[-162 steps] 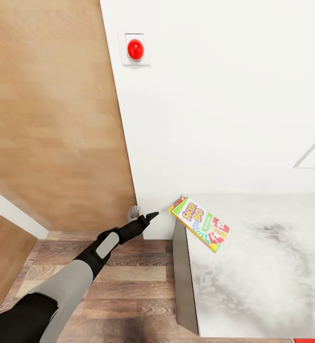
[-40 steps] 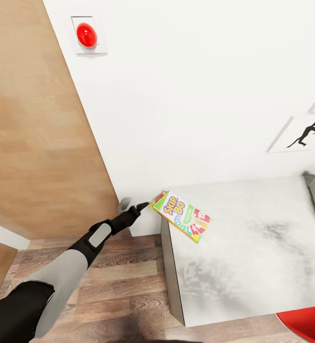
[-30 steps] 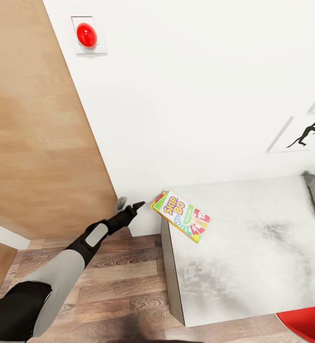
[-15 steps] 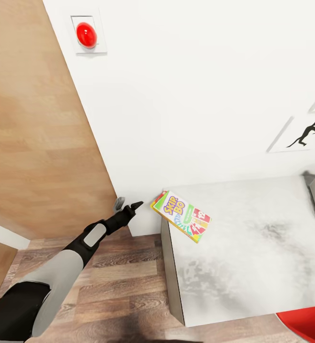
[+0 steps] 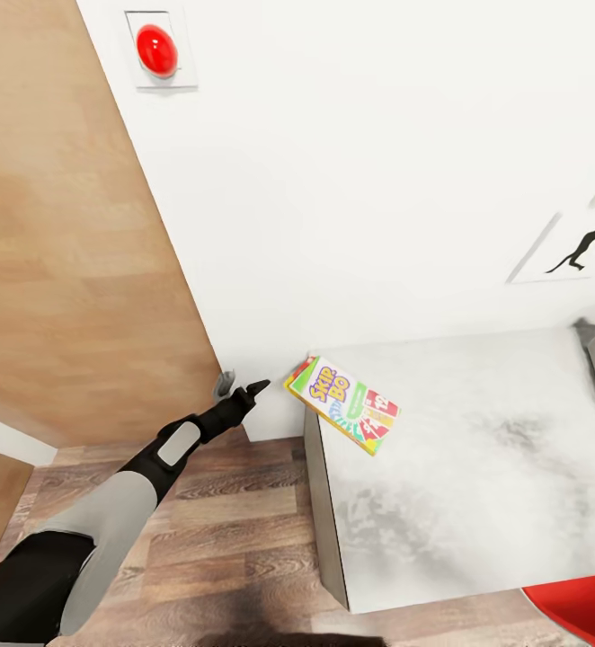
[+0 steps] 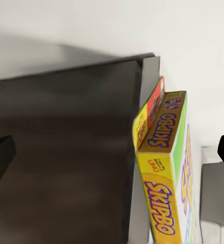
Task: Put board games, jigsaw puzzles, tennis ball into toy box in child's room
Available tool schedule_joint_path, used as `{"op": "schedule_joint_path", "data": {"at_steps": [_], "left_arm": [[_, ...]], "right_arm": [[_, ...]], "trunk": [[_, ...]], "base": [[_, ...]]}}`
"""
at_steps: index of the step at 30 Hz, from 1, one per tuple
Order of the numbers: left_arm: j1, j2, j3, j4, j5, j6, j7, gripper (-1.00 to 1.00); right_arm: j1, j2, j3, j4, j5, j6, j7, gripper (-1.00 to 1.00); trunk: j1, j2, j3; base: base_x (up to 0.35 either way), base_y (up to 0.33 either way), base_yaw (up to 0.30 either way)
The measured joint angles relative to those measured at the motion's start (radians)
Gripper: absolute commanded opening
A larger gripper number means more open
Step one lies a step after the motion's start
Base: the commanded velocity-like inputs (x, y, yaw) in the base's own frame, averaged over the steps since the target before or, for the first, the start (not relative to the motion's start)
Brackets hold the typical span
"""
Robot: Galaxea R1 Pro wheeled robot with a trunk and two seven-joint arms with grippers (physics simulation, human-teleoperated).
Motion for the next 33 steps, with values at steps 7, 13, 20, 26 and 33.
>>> {"op": "schedule_joint_path", "data": {"at_steps": [7, 13, 20, 26, 33], "left_arm": [[0.0, 0.0, -0.001, 0.0, 0.0, 0.0, 0.0, 1.0], [0.0, 0.0, -0.001, 0.0, 0.0, 0.0, 0.0, 1.0], [0.0, 0.0, -0.001, 0.0, 0.0, 0.0, 0.0, 1.0], [0.0, 0.0, -0.001, 0.0, -0.001, 0.0, 0.0, 1.0], [0.0, 0.0, 0.0, 0.0, -0.001, 0.0, -0.001, 1.0]], "right_arm": [[0.0, 0.0, 0.0, 0.0, 0.0, 0.0, 0.0, 1.0], [0.0, 0.0, 0.0, 0.0, 0.0, 0.0, 0.0, 1.0], [0.0, 0.0, 0.0, 0.0, 0.0, 0.0, 0.0, 1.0], [0.0, 0.0, 0.0, 0.0, 0.0, 0.0, 0.0, 1.0], [0.0, 0.0, 0.0, 0.0, 0.0, 0.0, 0.0, 1.0]], "trunk": [[0.0, 0.0, -0.01], [0.0, 0.0, -0.016], [0.0, 0.0, -0.018], [0.0, 0.0, -0.019], [0.0, 0.0, -0.02]], "base": [[0.0, 0.0, 0.0], [0.0, 0.0, 0.0], [0.0, 0.0, -0.012], [0.0, 0.0, -0.122], [0.0, 0.0, -0.216]]}}
